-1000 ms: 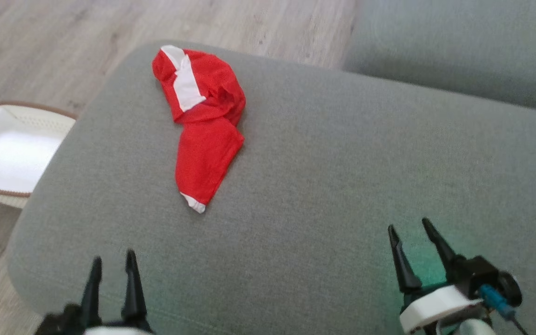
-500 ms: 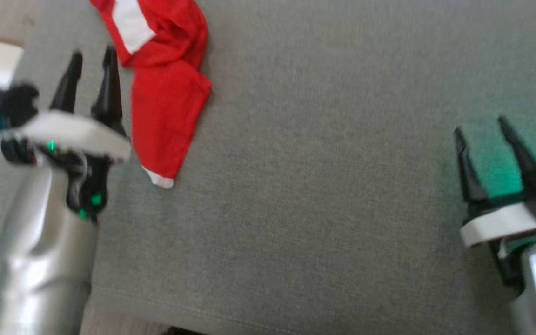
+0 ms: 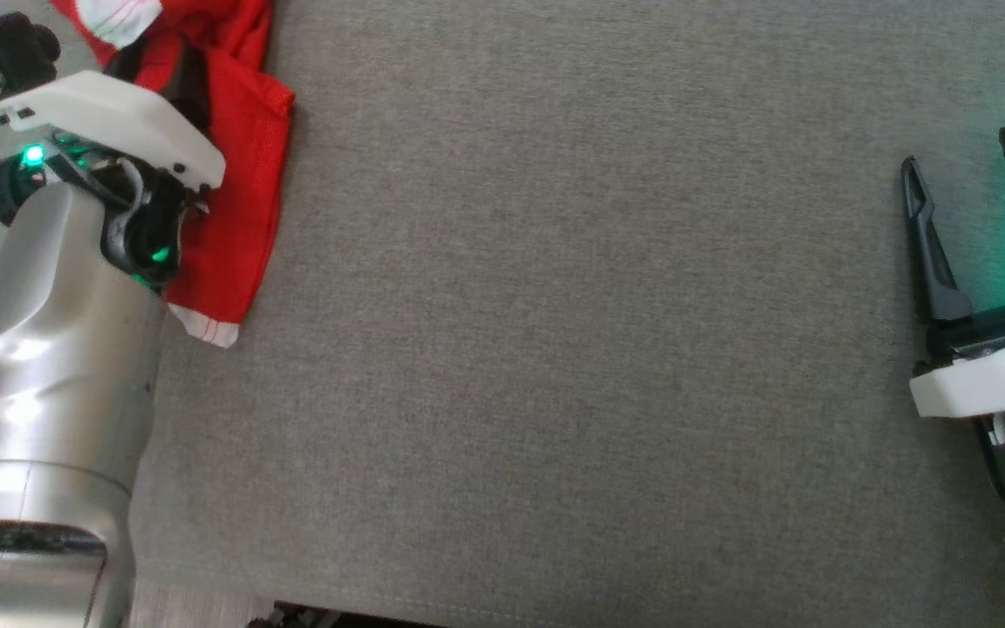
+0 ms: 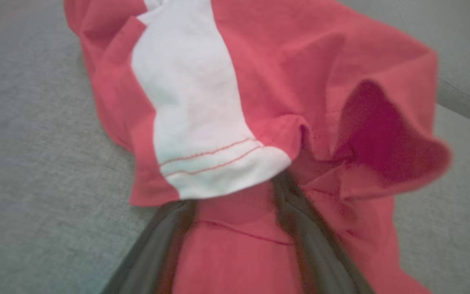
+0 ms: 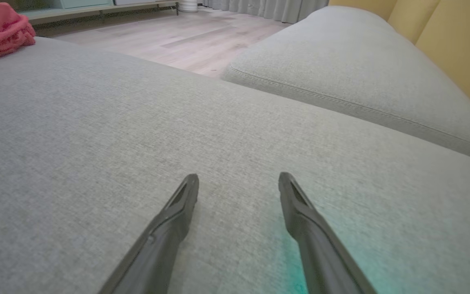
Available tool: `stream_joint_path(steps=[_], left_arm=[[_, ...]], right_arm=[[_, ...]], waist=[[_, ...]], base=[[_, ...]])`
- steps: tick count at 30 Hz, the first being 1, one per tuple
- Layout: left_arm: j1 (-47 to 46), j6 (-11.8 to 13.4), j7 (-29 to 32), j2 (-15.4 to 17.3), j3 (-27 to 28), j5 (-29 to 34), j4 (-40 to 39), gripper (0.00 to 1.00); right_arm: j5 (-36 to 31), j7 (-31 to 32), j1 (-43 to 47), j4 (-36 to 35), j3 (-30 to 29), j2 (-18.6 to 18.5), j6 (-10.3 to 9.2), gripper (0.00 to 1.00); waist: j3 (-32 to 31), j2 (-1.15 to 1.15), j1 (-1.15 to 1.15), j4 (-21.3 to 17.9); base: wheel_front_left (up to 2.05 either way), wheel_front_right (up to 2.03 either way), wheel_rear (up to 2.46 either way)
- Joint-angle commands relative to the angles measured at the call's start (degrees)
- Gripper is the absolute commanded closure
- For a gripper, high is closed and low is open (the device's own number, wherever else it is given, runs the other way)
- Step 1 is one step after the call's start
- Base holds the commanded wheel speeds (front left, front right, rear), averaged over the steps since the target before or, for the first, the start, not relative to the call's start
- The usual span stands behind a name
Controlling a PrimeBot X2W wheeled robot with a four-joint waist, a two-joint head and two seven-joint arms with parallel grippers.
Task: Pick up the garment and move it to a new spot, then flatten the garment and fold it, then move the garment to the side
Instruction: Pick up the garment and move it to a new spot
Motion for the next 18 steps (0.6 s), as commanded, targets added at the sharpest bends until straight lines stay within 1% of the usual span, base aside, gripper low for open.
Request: stream_joint_path(steps=[1,2,5,11,14,18], left_arm=[[1.76,0.12,0.98,0.98,-0.91,-0.40,1.68,0.58],[1.56,0.12,0.36,0.99,-1.60,-0.63,1.85,1.00],[1.44,0.12,-1.77,1.46,-3.09,-2.33,0.73,1.00],[4.02,0.11,-5.41,4.58,-6.93,-4.06,-5.98,1.00],[7.50,0.11,-5.03,5.84,-8.79,-5.79,-12.40,1.00],[15.37,0.11,-2.61,7.96,-11.48,-8.13,-25.13,1.00]], right_arm=[[0.44,0.37,1.05,-0.97,0.64,-0.40,-0.05,0.00],[0.48,0.26,1.14,-0.93,0.44,-0.12,-0.05,0.00],[0.57,-0.67,1.54,0.20,-0.02,1.06,-0.05,0.00],[1.26,-4.73,2.89,6.23,0.73,4.76,-0.05,0.00],[1.79,-7.20,3.48,10.04,1.67,7.02,-0.05,0.00],[2.39,-10.06,3.94,14.70,3.05,9.41,-0.05,0.00]], waist=[[-0.15,0.00,0.00,-0.66],[-0.51,0.00,0.00,-0.81],[-2.44,0.00,0.00,-1.04],[-9.76,0.00,0.00,-1.69],[-14.13,0.00,0.00,-2.71],[-19.20,0.00,0.00,-5.23]], base=[[0.00,0.00,0.00],[0.00,0.00,0.00],[0.00,0.00,0.00],[0.00,0.00,0.00],[0.00,0.00,0.00],[0.00,0.00,0.00]])
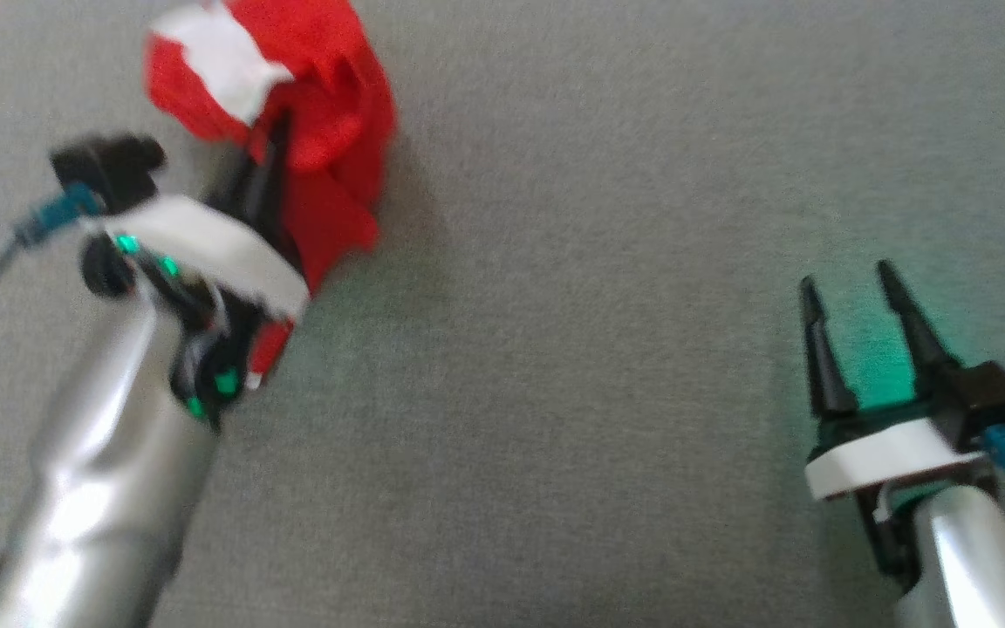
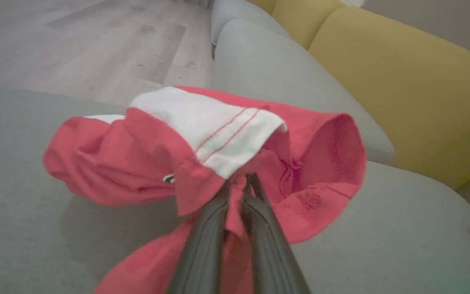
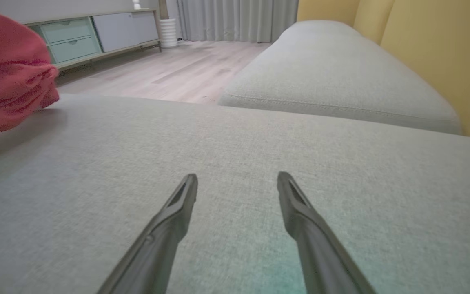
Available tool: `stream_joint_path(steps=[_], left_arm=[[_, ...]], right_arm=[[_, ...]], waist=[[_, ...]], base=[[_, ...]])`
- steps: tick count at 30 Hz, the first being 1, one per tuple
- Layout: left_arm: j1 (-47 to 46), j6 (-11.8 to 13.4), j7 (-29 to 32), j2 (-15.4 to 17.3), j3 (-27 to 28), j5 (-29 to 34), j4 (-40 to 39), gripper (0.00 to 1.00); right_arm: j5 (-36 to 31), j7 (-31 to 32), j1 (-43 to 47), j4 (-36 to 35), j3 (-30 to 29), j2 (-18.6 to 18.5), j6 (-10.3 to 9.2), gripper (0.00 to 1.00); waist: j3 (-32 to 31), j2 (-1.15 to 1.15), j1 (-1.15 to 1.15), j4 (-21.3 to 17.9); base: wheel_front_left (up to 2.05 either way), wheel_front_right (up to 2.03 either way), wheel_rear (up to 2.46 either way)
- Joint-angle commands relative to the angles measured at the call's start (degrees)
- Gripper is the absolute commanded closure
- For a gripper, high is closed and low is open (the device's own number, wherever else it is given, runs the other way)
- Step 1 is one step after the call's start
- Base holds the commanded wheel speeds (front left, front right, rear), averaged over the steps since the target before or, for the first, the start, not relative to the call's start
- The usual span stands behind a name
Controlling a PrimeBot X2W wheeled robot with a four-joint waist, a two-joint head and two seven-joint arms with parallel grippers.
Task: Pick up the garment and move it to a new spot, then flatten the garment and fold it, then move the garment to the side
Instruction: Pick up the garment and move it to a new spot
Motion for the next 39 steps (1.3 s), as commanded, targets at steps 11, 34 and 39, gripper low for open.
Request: stream_joint_path(steps=[11,34,39], left_arm=[[20.22,5.13,14.29,2.12,-13.17,-0.31,-39.56,1.00],[16.08,4.24,-0.02,-11.99,-23.97,5.90,-10.47,0.00],[19.57,6.82,-5.60,-8.77,-21.77,7.23,-14.95,0.00]], right_arm=[[1.94,-4.10,-0.09,5.25,5.70,2.71,-0.05,0.00],[3.03,-5.14,-1.63,6.92,6.80,3.30,-0.05,0.00],[1.87,-4.35,0.50,3.73,4.09,3.31,-0.05,0.00]], waist=[[-8.99,0.00,0.01,-13.62],[-9.18,0.00,0.01,-24.76],[-12.12,0.00,0.01,-22.28]], base=[[0.00,0.00,0.00],[0.00,0.00,0.00],[0.00,0.00,0.00]])
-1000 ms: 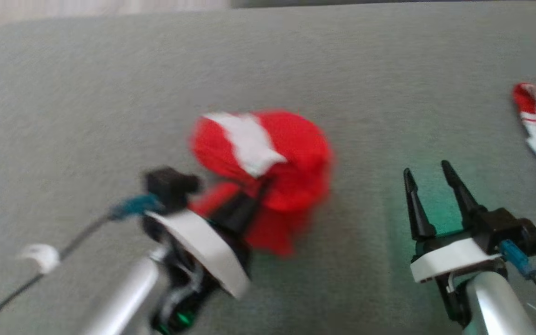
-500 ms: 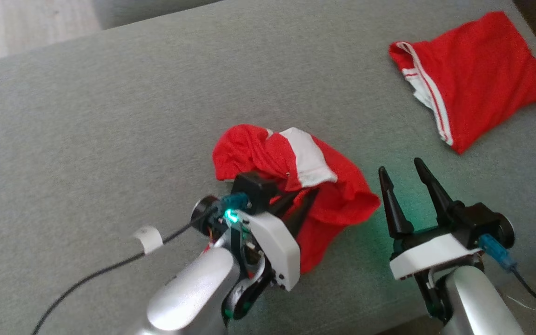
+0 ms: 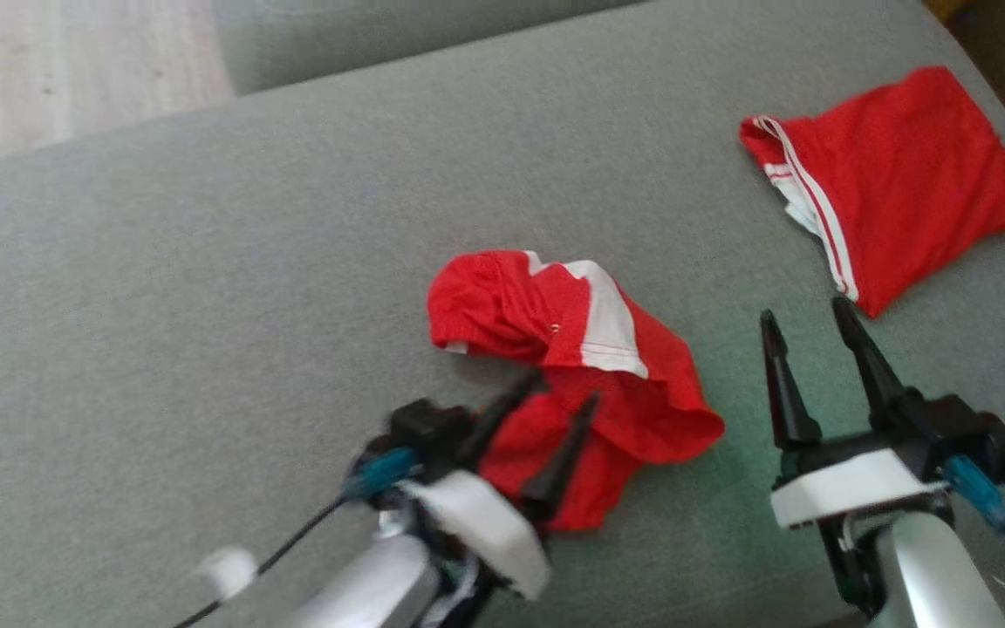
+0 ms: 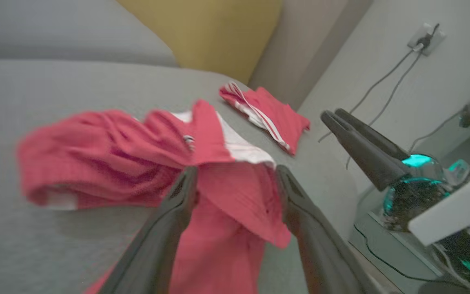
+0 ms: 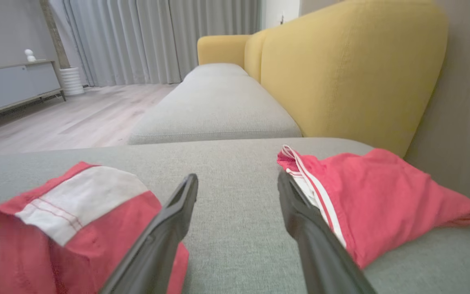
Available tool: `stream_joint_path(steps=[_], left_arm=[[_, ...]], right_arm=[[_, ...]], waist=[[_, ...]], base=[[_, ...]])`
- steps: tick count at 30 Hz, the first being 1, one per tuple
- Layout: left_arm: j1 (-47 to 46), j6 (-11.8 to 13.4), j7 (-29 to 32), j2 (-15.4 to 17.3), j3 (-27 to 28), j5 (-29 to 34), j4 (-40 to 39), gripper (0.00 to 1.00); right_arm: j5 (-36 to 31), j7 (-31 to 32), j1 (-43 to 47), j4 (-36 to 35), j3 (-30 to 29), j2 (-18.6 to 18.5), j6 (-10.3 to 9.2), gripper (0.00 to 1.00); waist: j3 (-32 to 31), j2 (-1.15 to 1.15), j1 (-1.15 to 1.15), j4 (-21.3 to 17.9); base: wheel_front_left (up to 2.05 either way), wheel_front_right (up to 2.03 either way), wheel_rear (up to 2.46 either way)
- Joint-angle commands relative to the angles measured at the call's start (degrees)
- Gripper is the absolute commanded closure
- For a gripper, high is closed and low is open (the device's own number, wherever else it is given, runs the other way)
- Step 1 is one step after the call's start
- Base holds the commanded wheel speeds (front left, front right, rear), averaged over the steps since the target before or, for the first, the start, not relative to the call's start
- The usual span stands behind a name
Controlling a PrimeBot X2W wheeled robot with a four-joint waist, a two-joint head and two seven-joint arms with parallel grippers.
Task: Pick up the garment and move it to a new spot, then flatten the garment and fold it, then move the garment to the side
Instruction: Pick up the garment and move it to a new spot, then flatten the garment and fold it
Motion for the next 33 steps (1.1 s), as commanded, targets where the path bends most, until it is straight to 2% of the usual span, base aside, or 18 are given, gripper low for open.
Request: stream_joint_path(steps=[1,5,9,13,15,18,24,25,26,27,33], left_arm=[[0.79,1.73,-2.39,2.53,3.44,1.31,-3.67,0.00],[6.27,7.61,-8.18,7.31,8.42,2.61,-9.21,0.00],[12.63,13.11,-13.18,10.66,13.94,2.94,-12.23,0.00],[19.43,16.33,-15.46,12.29,19.24,4.56,-12.04,0.00],[21.79,16.55,-15.65,11.88,22.27,5.81,-11.95,0.00],[25.55,14.94,-15.69,10.59,27.40,9.36,-12.27,0.00],[30.58,9.19,-15.70,6.28,36.66,16.00,-10.83,0.00],[30.58,9.19,-15.70,6.28,36.66,16.00,-10.83,0.00],[31.22,7.34,-15.71,4.59,39.09,17.63,-10.65,0.00],[31.22,7.34,-15.71,4.59,39.09,17.63,-10.65,0.00],[31.51,2.82,-15.71,0.91,43.71,21.57,-9.79,0.00]], right_arm=[[-0.48,0.48,0.83,-3.09,0.31,0.11,-0.05,0.00],[-0.76,2.15,3.61,-6.40,-1.81,0.11,-0.05,0.00],[-0.53,3.15,6.67,-8.51,-4.19,0.11,-0.05,0.00],[0.32,3.39,9.94,-8.16,-5.59,0.11,-0.05,0.00],[0.90,3.16,10.85,-7.18,-6.06,0.11,-0.05,0.00],[0.86,2.48,11.62,-5.13,-6.28,0.11,-0.05,0.00],[1.27,1.21,11.32,-0.82,-5.64,0.11,-0.05,0.00],[1.27,1.21,11.32,-0.82,-5.64,0.11,-0.05,0.00],[1.91,0.96,10.81,-0.14,-5.05,0.11,-0.05,0.00],[1.91,0.96,10.81,-0.14,-5.05,0.11,-0.05,0.00],[3.70,1.51,8.30,-1.77,-1.36,0.11,-0.05,0.00]], waist=[[-2.12,0.00,0.00,2.02],[-4.24,0.00,0.00,4.04],[-5.86,0.00,0.00,6.36],[-7.67,0.00,0.00,8.80],[-8.34,0.00,0.00,9.66],[-9.09,0.00,0.00,10.70],[-9.72,0.00,0.00,12.51],[-9.72,0.00,0.00,12.51],[-9.81,0.00,0.00,13.04],[-9.81,0.00,0.00,13.04],[-9.83,0.00,0.00,14.02]], base=[[0.00,0.00,0.00],[0.00,0.00,0.00],[0.00,0.00,0.00],[0.00,0.00,0.00],[0.00,0.00,0.00],[0.00,0.00,0.00],[0.00,0.00,0.00],[0.00,0.00,0.00],[0.00,0.00,0.00],[0.00,0.00,0.00],[0.00,0.00,0.00]])
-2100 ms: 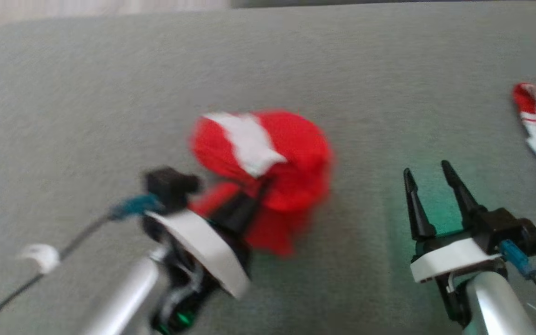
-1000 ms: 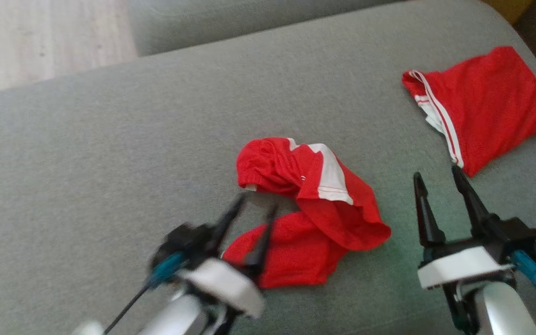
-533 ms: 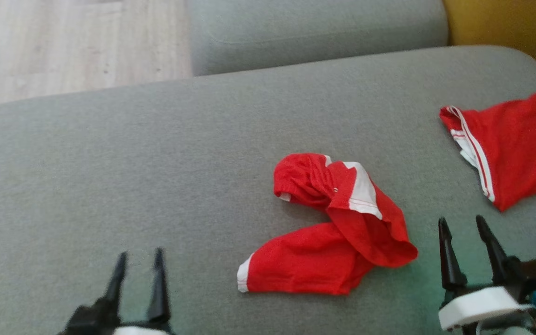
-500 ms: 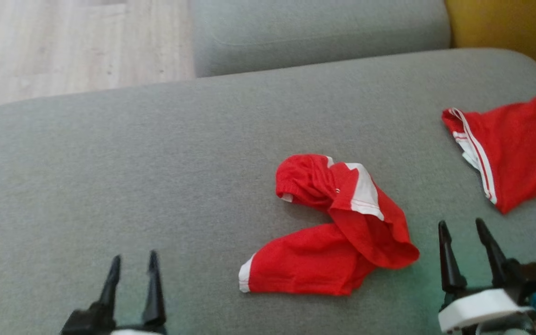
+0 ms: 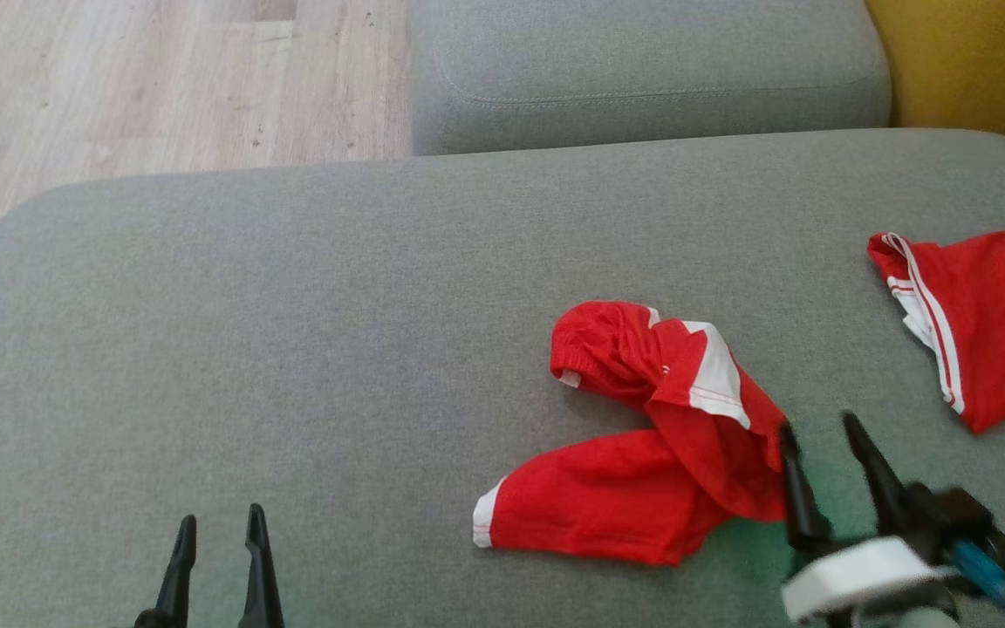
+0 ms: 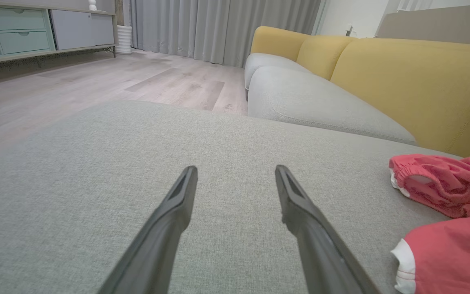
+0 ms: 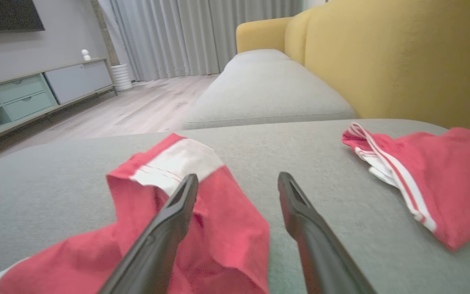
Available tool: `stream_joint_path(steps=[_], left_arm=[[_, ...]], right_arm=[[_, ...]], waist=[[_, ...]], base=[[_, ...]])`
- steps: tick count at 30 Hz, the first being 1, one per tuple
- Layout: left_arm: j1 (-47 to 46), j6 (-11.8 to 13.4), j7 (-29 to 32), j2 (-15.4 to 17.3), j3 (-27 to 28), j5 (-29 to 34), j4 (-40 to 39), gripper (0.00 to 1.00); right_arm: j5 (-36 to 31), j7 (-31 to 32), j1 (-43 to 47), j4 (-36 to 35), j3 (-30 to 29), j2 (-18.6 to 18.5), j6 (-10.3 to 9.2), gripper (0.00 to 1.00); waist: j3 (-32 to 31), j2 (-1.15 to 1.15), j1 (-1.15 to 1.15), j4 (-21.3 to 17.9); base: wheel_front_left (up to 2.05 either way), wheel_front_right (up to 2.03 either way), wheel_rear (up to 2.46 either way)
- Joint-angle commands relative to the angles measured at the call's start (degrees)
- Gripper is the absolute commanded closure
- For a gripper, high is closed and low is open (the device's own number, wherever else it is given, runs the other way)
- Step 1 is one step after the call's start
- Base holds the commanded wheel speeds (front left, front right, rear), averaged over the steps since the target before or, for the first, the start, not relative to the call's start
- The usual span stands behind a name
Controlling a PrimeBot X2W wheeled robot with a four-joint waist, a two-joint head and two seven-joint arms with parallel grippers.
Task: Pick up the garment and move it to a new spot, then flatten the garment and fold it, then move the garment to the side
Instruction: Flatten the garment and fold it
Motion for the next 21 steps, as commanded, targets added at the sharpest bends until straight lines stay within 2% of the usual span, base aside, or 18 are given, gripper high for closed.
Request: stream_joint_path(steps=[1,8,14,20,21], left_arm=[[-1.86,-0.44,-0.70,-0.50,2.56,0.71,-1.32,0.00],[-2.71,-3.47,-0.71,-2.52,4.49,3.03,-0.22,0.00],[-3.61,-4.54,-0.71,-3.10,5.43,3.59,0.28,0.00],[-3.35,-4.81,-0.71,-3.23,5.86,3.49,0.52,0.00],[-3.30,-4.74,-0.71,-3.23,5.78,3.29,0.63,0.00]], right_arm=[[0.09,0.42,-3.52,-2.68,2.42,-0.33,-0.05,0.00],[-4.46,10.02,-6.68,-4.01,9.13,-0.80,-0.05,0.00],[-8.61,13.92,-7.37,-2.40,6.90,-0.74,-0.05,0.00],[-9.39,14.29,-7.08,-3.91,4.04,-0.60,-0.05,0.00],[-9.21,14.56,-7.03,-4.32,3.59,-0.58,-0.05,0.03]], waist=[[0.01,0.00,0.00,0.10],[0.78,0.00,0.00,1.11],[1.47,0.00,0.00,2.59],[1.83,0.00,0.00,3.05],[1.85,0.00,0.00,3.00]], base=[[0.00,0.00,0.00],[0.00,0.00,0.00],[0.00,0.00,0.00],[0.00,0.00,0.00],[0.00,0.00,0.00]])
